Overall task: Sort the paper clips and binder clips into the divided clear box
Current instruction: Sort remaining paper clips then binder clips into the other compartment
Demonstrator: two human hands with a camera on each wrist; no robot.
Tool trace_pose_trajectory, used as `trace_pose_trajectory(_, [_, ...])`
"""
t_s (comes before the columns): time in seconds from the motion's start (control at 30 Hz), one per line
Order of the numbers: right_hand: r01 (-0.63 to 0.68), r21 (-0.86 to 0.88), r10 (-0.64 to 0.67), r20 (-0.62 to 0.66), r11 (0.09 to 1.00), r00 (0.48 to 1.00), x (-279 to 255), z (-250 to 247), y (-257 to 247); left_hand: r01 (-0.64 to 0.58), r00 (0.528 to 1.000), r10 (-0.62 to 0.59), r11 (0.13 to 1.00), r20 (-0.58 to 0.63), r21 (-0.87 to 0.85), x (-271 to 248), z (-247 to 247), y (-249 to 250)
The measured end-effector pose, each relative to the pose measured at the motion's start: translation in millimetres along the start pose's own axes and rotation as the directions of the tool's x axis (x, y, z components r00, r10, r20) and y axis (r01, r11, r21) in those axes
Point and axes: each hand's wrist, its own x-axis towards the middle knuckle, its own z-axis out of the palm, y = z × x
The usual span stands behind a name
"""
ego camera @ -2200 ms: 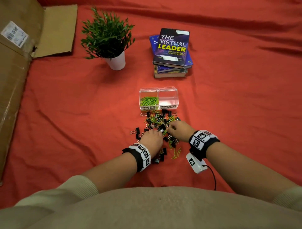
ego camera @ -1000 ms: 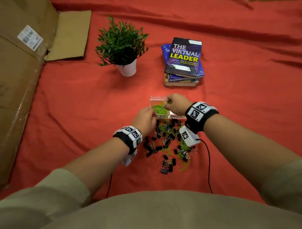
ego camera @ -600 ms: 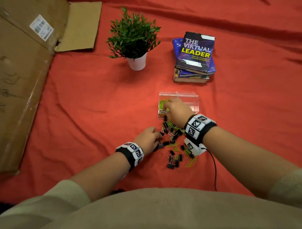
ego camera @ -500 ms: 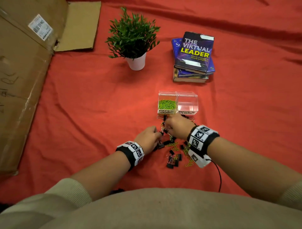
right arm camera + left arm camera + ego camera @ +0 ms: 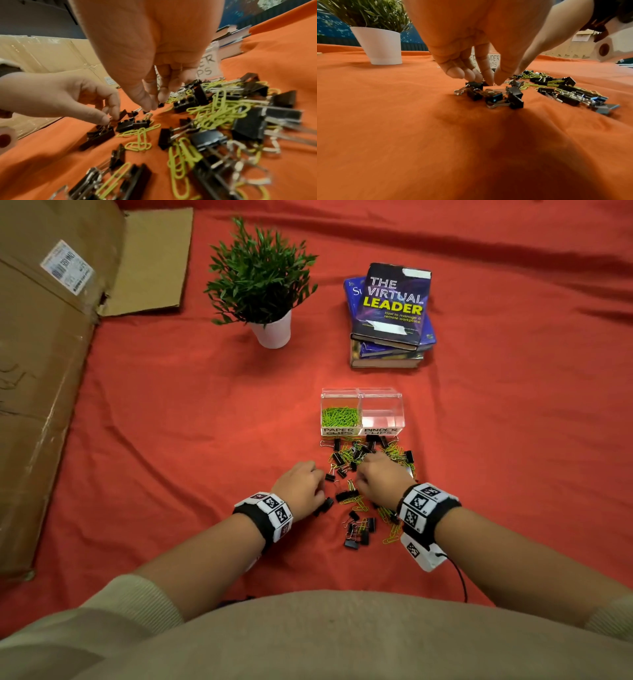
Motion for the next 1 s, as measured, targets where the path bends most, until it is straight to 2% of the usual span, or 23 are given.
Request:
trace_pose_trajectory(0.13, [-0.015, 0.069, 0.012, 0.039, 0.998, 0.999, 1.5, 5.2, -10.7, -0.048, 0.999, 0.047, 0.995, 0.018, 0.083, 1.1, 2.4, 1.8])
trace_pose_trajectory(0.23, [0.041, 0.002, -0.041, 0.133, 0.999, 0.990, -1.3, 9.2, -12.5, -0.072, 0.997, 0.069, 0.991, 0.032, 0.113, 1.5, 1.4, -2.9])
trace_pose_trajectory(0.3, [0.058, -0.005, -0.057, 0.146, 0.998, 0.988, -3.3, 13.8, -11.0, -0.055, 0.998, 0.051, 0.994, 0.041, 0.096, 2.2, 1.2, -5.5])
trace_pose_trajectory(0.47, [-0.004, 0.224, -0.011, 0.063, 0.974, 0.998, -5.5, 7.5, -4.4, 0.065, 0.996, -0.073, 0.988, -0.051, -0.141, 6.4, 0.3, -11.3])
trace_pose_trajectory(0.57, [-0.026, 0.215, 0.039, -0.057, 0.976, 0.998, -4.8, 3.4, 2.5, 0.138, 0.975, -0.169, 0.969, -0.144, -0.203, 7.4, -1.6, -13.8])
trace_pose_trajectory(0.67, [0.030, 0.132, -0.015, -0.108, 0.991, 0.994, -6.5, 5.3, 1.2, 0.079, 0.979, -0.099, 0.990, -0.180, -0.116, 1.4, -2.2, -10.5])
trace_pose_trajectory(0.8, [0.189, -0.048, -0.188, 0.032, 0.981, 0.982, -11.3, 13.1, -8.5, -0.050, 0.998, 0.057, 0.988, -0.038, 0.147, -4.8, 1.3, 1.0])
trace_pose_trajectory(0.87, [0.244, -0.137, -0.236, 0.066, 0.960, 0.969, -11.4, 15.6, -11.8, -0.059, 0.998, 0.059, 0.971, 0.005, 0.234, -4.5, 4.1, 4.1])
trace_pose_trajectory(1.0, [0.250, -0.185, -0.239, 0.076, 0.950, 0.968, -10.6, 21.9, -13.2, -0.054, 0.998, 0.049, 0.954, 0.025, 0.294, -3.7, 6.9, 7.8])
